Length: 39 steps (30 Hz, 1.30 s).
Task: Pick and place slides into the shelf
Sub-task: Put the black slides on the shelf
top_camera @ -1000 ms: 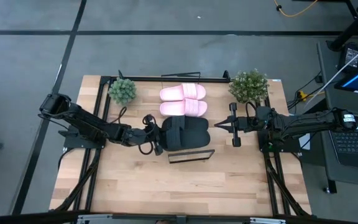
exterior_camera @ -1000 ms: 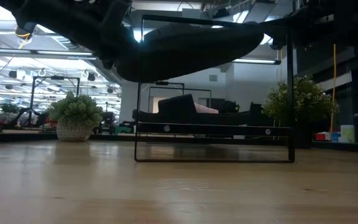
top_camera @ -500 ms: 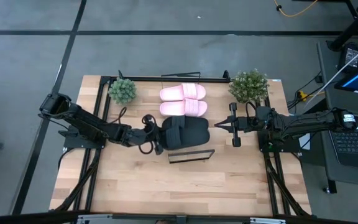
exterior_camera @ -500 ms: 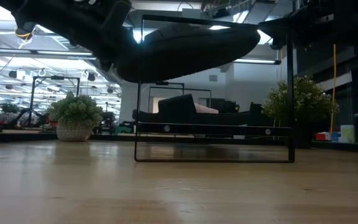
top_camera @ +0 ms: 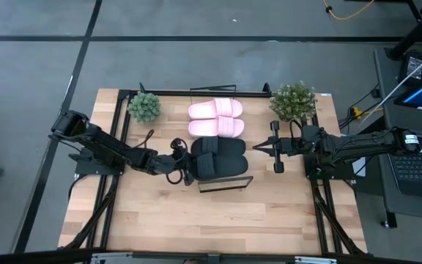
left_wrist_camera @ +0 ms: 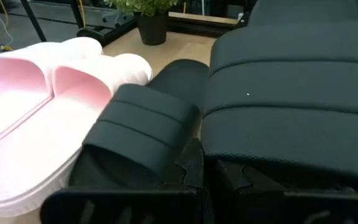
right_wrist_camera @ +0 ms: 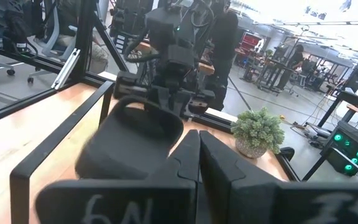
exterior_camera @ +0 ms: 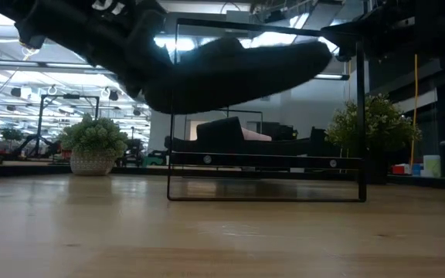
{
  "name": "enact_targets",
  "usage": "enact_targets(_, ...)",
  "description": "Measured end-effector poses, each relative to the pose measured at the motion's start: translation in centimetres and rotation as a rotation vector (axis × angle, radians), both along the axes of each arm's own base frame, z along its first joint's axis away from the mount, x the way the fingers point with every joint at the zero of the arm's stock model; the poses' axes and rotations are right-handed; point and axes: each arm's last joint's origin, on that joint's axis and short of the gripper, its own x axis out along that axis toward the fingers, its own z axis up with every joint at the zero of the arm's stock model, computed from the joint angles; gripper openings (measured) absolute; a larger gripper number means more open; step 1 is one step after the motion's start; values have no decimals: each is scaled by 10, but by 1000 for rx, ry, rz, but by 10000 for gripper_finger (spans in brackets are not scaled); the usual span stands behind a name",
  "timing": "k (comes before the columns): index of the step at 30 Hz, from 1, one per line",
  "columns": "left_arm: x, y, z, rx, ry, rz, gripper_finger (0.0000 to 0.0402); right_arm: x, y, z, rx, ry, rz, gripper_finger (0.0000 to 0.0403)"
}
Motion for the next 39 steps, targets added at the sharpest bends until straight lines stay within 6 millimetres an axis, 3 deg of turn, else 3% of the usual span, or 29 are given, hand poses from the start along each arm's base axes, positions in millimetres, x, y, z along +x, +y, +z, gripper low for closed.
enact_targets(39,4,-1,-10,-20,13,4,0,0,0,0,1,-2,0,14)
